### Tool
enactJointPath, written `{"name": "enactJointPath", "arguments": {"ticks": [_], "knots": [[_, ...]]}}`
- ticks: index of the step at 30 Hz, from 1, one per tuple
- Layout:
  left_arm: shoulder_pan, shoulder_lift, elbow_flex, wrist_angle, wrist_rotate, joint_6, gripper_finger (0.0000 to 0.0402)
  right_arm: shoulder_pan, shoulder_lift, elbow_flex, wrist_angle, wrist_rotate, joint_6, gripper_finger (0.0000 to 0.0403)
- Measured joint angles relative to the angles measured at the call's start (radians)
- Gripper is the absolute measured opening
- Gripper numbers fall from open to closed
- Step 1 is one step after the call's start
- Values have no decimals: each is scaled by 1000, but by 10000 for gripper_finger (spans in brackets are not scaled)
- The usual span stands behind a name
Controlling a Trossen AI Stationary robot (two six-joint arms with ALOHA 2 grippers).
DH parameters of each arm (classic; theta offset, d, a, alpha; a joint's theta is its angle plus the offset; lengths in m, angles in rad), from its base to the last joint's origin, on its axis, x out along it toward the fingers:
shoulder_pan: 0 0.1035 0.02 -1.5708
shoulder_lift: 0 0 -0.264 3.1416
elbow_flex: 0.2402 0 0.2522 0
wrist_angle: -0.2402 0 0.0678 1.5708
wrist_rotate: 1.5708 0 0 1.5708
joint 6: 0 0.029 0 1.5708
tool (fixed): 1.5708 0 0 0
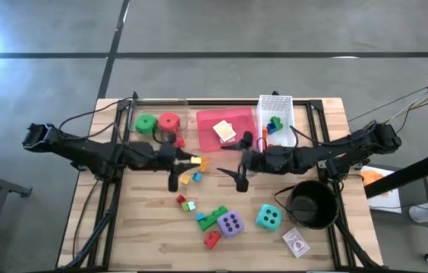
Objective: Pick & Place Toys
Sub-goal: Put the left small light yellow game piece into the white bin
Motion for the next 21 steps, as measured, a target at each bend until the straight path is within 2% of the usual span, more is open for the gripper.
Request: {"name": "enactJointPath", "arguments": {"ticks": [4,10,12,16,21], "knots": [[11,0,1,160,1,-155,90,32,16,0,35,4,-358,334],[40,0,1,185,13,-298,90,67,64,11,187,8,-705,333],[49,7,1,201,34,-314,90,73,84,24,222,18,-774,333],[55,26,1,243,70,-324,90,72,137,81,273,117,-826,333],[64,26,1,242,92,-342,90,74,201,160,270,128,-921,333]]}}
